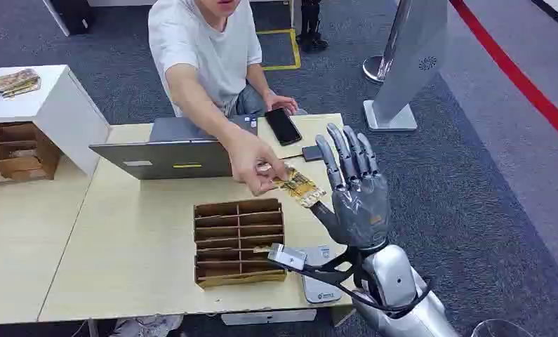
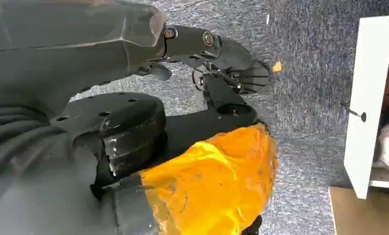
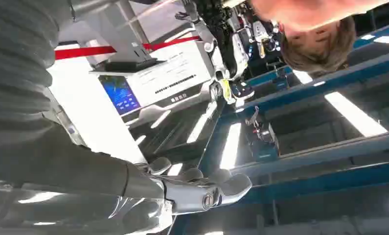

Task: Pass the card to the sensor for recognition and then transmit it.

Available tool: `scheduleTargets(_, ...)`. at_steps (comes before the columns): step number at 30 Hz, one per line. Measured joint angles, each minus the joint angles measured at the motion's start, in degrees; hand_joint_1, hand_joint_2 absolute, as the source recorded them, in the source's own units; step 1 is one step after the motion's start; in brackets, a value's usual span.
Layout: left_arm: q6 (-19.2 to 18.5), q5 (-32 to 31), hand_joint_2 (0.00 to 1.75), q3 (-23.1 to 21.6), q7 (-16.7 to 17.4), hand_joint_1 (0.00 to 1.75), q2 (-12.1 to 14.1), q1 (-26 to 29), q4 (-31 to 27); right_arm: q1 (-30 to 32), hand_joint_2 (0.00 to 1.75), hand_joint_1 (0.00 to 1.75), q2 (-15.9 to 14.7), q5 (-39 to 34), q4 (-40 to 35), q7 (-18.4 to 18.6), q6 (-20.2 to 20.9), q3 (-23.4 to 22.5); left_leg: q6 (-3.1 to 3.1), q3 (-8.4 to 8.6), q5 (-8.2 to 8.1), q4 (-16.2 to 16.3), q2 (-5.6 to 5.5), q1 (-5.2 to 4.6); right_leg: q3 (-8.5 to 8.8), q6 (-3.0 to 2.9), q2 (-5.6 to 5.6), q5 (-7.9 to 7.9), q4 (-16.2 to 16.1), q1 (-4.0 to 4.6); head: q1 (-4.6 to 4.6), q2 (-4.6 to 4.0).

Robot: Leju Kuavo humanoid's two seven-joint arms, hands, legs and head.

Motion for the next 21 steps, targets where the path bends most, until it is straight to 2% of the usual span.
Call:
scheduleTargets(7,-0.04,-0.17,0.00,-0.02,0.00,0.00,-0.13,-0.16,0.00,-0.23,1.75,0.00,0.00,-1.27,0.35,-0.15,0.07,0.13,0.00,0.00,0.00,0.00,0.00,0.00,0.00,0.00,0.00,0.00,0.00,0.00,0.00,0.00)
scheduleTargets(8,-0.04,-0.17,0.00,0.00,0.02,0.00,-0.13,-0.18,0.00,-0.26,1.75,0.70,0.00,-1.51,0.42,-0.18,0.07,0.17,0.00,0.00,0.00,0.00,0.00,0.00,0.00,0.00,0.00,0.00,0.00,0.00,0.00,0.00)
scheduleTargets(9,-0.04,-0.20,0.00,0.00,0.02,0.00,-0.13,-0.21,0.00,-0.29,1.75,1.75,0.00,-1.60,0.46,-0.39,0.09,0.22,0.00,0.00,0.00,0.00,0.00,0.00,0.00,0.00,0.00,0.00,0.00,0.00,0.00,0.00)
scheduleTargets(21,-0.04,-0.55,0.00,0.00,0.09,0.00,-0.13,-0.31,0.00,-1.14,1.75,1.75,-0.02,-3.82,1.11,-1.33,0.61,1.03,0.00,0.00,0.00,0.00,0.00,0.00,0.00,0.00,0.00,0.00,0.00,0.00,0.00,0.00)
